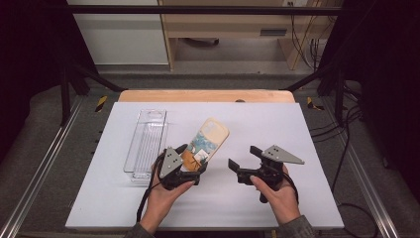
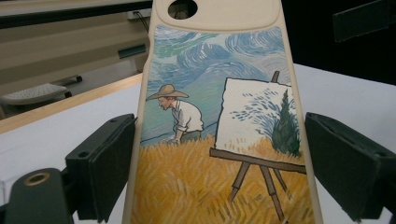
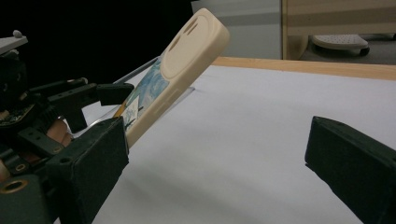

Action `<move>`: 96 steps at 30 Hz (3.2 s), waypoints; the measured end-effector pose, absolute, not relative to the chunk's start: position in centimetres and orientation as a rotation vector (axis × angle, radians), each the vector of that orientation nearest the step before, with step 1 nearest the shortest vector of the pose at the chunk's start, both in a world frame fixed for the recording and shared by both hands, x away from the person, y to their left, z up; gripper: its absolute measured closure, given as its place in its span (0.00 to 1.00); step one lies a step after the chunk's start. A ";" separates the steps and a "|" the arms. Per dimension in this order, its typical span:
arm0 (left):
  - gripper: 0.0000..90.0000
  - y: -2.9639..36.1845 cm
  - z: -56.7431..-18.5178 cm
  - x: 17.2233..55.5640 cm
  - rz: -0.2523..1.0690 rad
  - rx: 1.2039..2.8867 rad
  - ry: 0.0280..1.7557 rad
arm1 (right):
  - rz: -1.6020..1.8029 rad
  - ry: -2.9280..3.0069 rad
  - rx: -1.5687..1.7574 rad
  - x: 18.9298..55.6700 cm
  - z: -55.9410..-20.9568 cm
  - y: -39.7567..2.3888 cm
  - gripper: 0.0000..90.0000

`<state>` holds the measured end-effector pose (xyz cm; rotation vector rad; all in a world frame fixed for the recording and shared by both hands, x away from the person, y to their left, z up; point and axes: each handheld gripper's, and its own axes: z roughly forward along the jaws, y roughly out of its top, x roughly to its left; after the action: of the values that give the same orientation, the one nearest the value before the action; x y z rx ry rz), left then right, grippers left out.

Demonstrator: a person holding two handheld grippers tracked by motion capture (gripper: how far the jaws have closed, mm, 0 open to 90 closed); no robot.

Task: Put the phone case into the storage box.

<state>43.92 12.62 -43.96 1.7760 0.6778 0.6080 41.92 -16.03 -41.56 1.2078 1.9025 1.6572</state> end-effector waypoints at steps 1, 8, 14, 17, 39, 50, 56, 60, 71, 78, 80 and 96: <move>0.13 12.6 -43.9 43.9 0.611 1.774 0.676 | 1.662 1.903 1.207 42.0 -41.5 -15.9 0.06; 0.13 12.6 -44.0 43.9 0.610 1.774 0.674 | 1.682 1.896 1.208 42.4 -40.5 -15.3 0.06; 0.13 12.5 -43.9 43.7 0.616 1.769 0.660 | 1.690 1.890 1.214 42.8 -40.0 -15.0 0.06; 0.13 12.4 -43.9 43.6 0.619 1.772 0.656 | 1.687 1.893 1.212 43.0 -39.8 -14.9 0.06; 0.13 11.7 -43.5 42.8 0.616 1.765 0.618 | 1.678 1.901 1.218 44.0 -39.1 -13.5 0.08; 0.13 11.0 -43.6 42.3 0.609 1.768 0.597 | 1.677 1.900 1.224 44.2 -39.1 -13.4 0.10; 0.13 10.9 -43.5 42.2 0.608 1.765 0.592 | 1.685 1.903 1.228 44.2 -39.0 -13.5 0.13; 0.13 10.8 -43.5 42.1 0.608 1.767 0.589 | 1.690 1.905 1.229 44.2 -39.0 -13.5 0.15; 0.13 10.7 -43.5 42.0 0.605 1.764 0.584 | 1.708 1.905 1.236 44.5 -38.9 -13.5 0.21; 0.13 10.7 -43.4 41.9 0.605 1.757 0.575 | 1.719 1.908 1.235 44.5 -38.7 -13.5 0.25; 0.13 10.6 -43.4 41.8 0.608 1.759 0.572 | 1.722 1.908 1.238 44.6 -38.6 -13.5 0.26; 0.12 10.3 -43.3 41.5 0.607 1.760 0.544 | 1.759 1.909 1.253 44.7 -38.5 -13.7 0.42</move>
<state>41.55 10.29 -43.32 1.7603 0.5439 0.6065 44.71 -13.73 -38.49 1.2533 1.9089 1.7594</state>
